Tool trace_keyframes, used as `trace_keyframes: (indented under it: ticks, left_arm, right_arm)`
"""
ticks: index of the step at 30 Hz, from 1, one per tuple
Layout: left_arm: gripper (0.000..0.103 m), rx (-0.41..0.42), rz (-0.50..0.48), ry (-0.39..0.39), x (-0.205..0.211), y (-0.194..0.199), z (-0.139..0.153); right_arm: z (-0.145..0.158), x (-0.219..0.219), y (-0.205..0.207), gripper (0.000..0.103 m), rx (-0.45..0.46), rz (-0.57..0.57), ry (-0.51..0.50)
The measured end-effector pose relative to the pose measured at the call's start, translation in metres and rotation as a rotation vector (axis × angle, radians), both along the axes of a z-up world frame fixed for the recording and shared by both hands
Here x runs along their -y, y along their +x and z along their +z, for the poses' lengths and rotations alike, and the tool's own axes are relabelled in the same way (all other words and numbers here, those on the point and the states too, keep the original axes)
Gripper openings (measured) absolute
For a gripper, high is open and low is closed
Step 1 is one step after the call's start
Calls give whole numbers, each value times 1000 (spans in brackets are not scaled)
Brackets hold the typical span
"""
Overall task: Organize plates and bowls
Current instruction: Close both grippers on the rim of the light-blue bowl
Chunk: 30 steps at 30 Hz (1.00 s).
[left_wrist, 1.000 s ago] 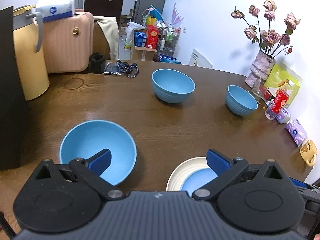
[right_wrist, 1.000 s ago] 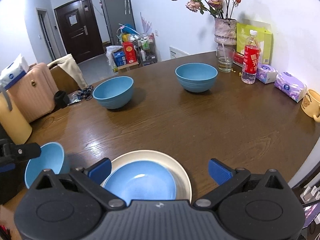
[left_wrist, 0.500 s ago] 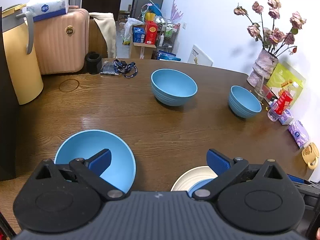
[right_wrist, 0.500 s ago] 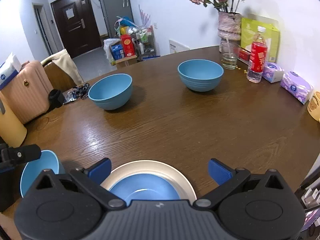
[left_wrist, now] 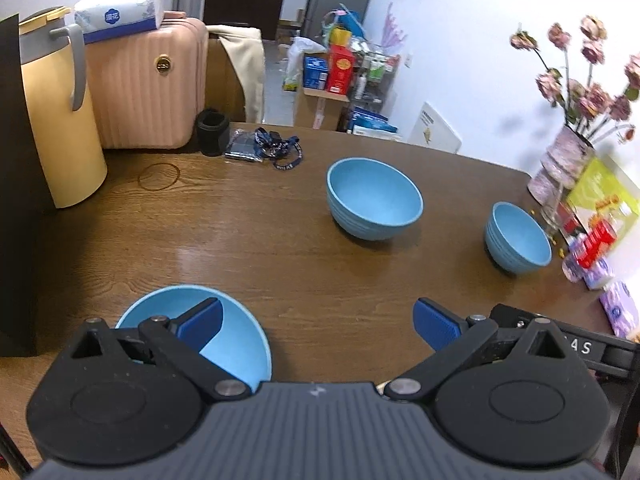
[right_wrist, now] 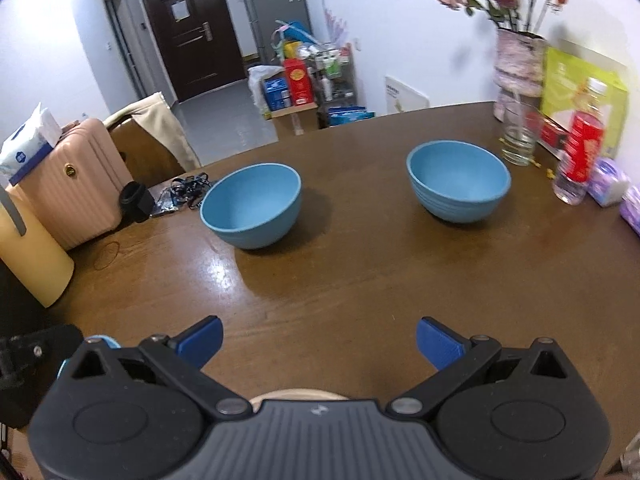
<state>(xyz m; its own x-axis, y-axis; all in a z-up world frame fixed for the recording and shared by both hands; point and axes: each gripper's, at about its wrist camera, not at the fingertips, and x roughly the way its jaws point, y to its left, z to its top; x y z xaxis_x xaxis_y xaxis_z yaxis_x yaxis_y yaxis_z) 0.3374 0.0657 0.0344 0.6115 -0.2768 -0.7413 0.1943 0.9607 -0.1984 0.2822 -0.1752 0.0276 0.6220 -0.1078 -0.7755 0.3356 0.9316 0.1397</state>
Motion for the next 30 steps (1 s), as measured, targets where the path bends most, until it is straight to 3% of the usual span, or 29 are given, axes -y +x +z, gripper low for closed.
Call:
trace_keyframes:
  ticks: [12,30]
  left_arm:
    - [103,-56,113,28,44,52,1]
    - [103,-128,286,114,101,138,-13]
  right_arm:
    - [-7,37,78,103,-64,139,-23]
    - [-25,89,181,103,-67,271,-6]
